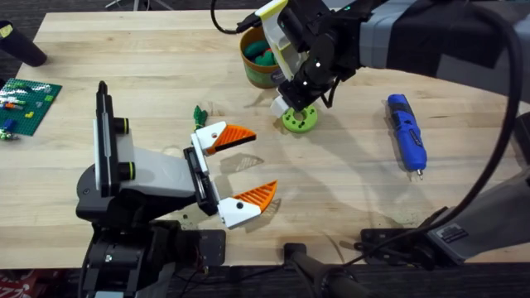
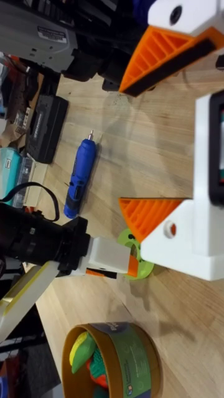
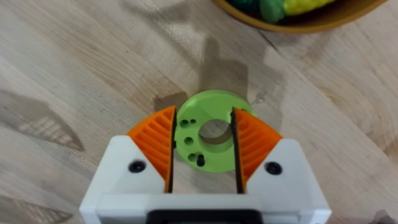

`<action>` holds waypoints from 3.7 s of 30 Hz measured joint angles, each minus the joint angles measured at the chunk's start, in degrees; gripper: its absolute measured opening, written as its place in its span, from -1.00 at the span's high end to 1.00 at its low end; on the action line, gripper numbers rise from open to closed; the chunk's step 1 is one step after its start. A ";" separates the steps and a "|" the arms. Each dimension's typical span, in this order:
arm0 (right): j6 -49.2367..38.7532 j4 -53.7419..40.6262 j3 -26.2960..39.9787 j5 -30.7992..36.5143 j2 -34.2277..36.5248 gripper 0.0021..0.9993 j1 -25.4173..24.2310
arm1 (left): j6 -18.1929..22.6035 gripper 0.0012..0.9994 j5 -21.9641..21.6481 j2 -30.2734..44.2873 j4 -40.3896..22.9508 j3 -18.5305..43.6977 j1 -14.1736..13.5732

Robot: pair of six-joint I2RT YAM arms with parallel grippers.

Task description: Pick up the gripper from the table and insert it into the empty holder that is missing its gripper. Then pick up a screw, insert it into the mounting hole, and use the screwdriver to tighten it. Finally, clean up the table by picking up the vegetable and placing it into the bucket.

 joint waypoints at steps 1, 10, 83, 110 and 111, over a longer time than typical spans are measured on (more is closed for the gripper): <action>0.02 -0.02 0.00 -0.03 0.02 0.04 0.02 | -0.05 -0.98 -0.04 0.02 -0.10 0.00 -0.02; 0.05 -1.75 0.02 -0.04 0.01 0.04 0.03 | -0.08 -0.98 -0.01 0.02 -0.15 0.00 -0.03; 19.81 -10.15 -1.07 2.06 1.05 0.04 0.83 | -0.09 -0.97 -0.01 0.02 -0.15 0.00 -0.03; 20.68 -9.82 -1.09 2.43 1.06 0.99 1.06 | -0.10 -0.97 -0.01 0.01 -0.15 0.00 -0.03; 20.68 -9.82 -1.09 2.43 1.06 0.99 1.06 | -0.10 -0.97 -0.01 0.01 -0.15 0.00 -0.03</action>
